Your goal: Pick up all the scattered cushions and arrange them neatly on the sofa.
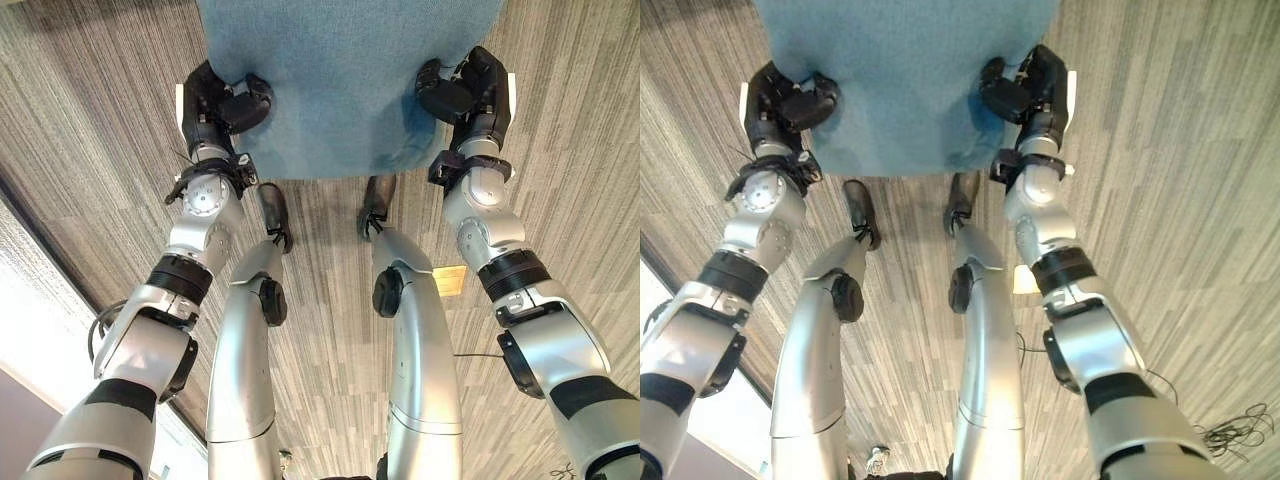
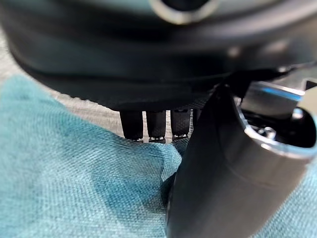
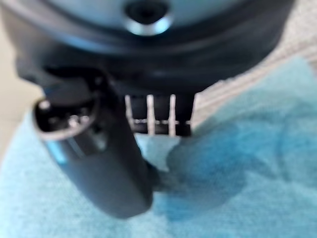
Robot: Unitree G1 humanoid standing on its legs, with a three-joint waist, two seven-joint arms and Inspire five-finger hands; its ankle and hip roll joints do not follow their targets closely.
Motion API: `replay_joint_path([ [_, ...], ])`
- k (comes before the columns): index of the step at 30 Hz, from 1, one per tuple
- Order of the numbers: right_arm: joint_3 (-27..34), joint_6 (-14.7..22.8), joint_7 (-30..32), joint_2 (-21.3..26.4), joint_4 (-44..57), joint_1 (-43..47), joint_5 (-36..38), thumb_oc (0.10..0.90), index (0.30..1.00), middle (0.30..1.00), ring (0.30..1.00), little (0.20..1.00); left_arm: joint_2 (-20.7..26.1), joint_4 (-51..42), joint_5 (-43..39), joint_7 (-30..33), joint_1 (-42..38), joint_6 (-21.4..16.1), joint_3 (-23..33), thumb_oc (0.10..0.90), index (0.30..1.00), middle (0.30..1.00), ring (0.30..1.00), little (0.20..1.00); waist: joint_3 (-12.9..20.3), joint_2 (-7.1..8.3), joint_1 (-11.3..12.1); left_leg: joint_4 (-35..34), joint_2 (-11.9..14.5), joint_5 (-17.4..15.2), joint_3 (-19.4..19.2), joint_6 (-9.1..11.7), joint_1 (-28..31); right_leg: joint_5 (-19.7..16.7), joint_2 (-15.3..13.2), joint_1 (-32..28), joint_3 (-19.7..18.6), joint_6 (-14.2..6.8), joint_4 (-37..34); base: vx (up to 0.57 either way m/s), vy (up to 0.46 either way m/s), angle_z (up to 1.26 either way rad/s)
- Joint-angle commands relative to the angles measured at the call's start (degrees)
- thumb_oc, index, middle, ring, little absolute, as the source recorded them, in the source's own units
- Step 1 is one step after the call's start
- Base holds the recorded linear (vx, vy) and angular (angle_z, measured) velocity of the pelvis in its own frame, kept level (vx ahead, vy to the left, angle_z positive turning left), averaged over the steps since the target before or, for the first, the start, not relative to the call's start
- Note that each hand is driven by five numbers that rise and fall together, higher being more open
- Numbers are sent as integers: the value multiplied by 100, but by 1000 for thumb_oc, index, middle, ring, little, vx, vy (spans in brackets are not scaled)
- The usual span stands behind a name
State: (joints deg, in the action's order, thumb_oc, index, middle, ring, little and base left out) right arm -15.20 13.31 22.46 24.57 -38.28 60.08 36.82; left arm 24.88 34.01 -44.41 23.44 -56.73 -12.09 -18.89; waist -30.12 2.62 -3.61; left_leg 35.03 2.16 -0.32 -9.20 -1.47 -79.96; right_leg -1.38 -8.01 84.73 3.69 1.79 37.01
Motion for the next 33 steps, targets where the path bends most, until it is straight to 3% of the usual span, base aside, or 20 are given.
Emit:
replay_joint_path([
  [1,-547,798,-627,-758,1425,-476,-524,400,300,300,300,300,-724,-1367,797,-305,444,-904,29,400,300,300,300,300,1371,-402,34,147,-150,-428,652,273,-401,850,233,-59,108,-648,623,-84,-2,-1],
  [5,-450,899,-618,-778,2480,-1468,-1069,400,300,300,300,300,-962,-2183,1386,-273,1282,-961,64,400,300,300,300,300,1339,-408,-17,-658,-151,-265,763,363,640,657,210,-1021,226,-700,-81,-92,-2,1],
  [7,-448,881,-610,-780,2521,-1519,-1084,400,300,300,300,300,-968,-2214,1401,-262,1326,-949,56,400,300,300,300,300,1318,-411,-16,-708,-152,-244,770,365,717,640,213,-1098,235,-699,-125,-23,-6,3],
  [9,-352,918,-593,-779,3157,-2182,-1361,400,300,300,300,300,-1096,-2636,1545,-274,1842,-1038,18,400,300,300,300,300,1345,-421,-58,-1153,-160,-156,833,431,1370,507,168,-1702,296,-734,-581,-48,-16,-1],
  [11,-350,926,-584,-794,3326,-2352,-1428,400,300,300,300,300,-1174,-2782,1504,-300,1966,-1051,9,400,300,300,300,300,1346,-417,-59,-1305,-145,-105,856,472,1563,489,140,-1915,330,-736,-727,-46,-36,1],
  [12,-323,906,-568,-697,3592,-2766,-1648,400,300,300,300,300,-1237,-2914,1427,-365,2275,-1140,3,400,300,300,300,300,1450,-430,-35,-1723,-162,176,876,513,2011,250,94,-2276,436,-721,-1076,-40,-30,3],
  [14,-324,883,-590,-689,3733,-2975,-1696,400,300,300,300,300,-1234,-2993,1427,-405,2450,-1161,-101,400,300,300,300,300,1462,-434,-33,-1866,-174,198,911,518,2306,232,55,-2531,474,-722,-1210,-5,-30,6],
  [16,-358,832,-589,-634,3988,-3503,-1930,400,300,300,300,300,-1260,-3115,1321,-552,2921,-1157,-205,400,300,300,300,300,1524,-384,8,-2357,-220,286,995,577,3283,192,52,-3420,633,-754,-1647,26,-55,9],
  [21,-255,754,-669,-544,4138,-4079,-2105,400,300,300,300,300,-1124,-3150,1305,-763,3535,-1105,-205,400,300,300,300,300,1582,-325,41,-2836,-175,363,1006,626,4540,136,117,-4673,773,-762,-2186,57,-38,5],
  [22,-157,700,-760,-477,4159,-4343,-2103,400,300,300,300,300,-1003,-3147,1336,-849,3830,-1078,-129,400,300,300,300,300,1699,-313,51,-3064,-145,397,997,654,5108,126,176,-5285,829,-762,-2471,125,-32,2],
  [23,-156,698,-761,-477,4163,-4349,-2104,400,300,300,300,300,-1002,-3150,1336,-849,3835,-1077,-130,400,300,300,300,300,1683,-313,53,-3075,-143,400,998,655,5135,122,179,-5313,830,-762,-2483,192,-44,3],
  [24,-41,671,-835,-412,4230,-4613,-2158,400,300,300,300,300,-889,-3144,1356,-959,4159,-1044,-27,400,300,300,300,300,1815,-294,70,-3305,-133,419,977,682,5659,125,262,-5905,843,-768,-2758,150,-28,-3],
  [26,69,648,-911,-371,4280,-4872,-2199,400,300,300,300,300,-793,-3197,1407,-1032,4494,-1019,74,400,300,300,300,300,1945,-274,88,-3544,-78,484,942,728,6158,102,352,-6457,841,-771,-3042,139,-23,-11],
  [33,601,582,-1056,-220,4522,-5605,-2564,400,300,300,300,300,-677,-3424,1435,-1220,5394,-952,473,400,300,300,300,300,2532,-244,128,-3965,5,517,858,806,7152,172,544,-7628,821,-778,-3616,149,-28,-1],
])
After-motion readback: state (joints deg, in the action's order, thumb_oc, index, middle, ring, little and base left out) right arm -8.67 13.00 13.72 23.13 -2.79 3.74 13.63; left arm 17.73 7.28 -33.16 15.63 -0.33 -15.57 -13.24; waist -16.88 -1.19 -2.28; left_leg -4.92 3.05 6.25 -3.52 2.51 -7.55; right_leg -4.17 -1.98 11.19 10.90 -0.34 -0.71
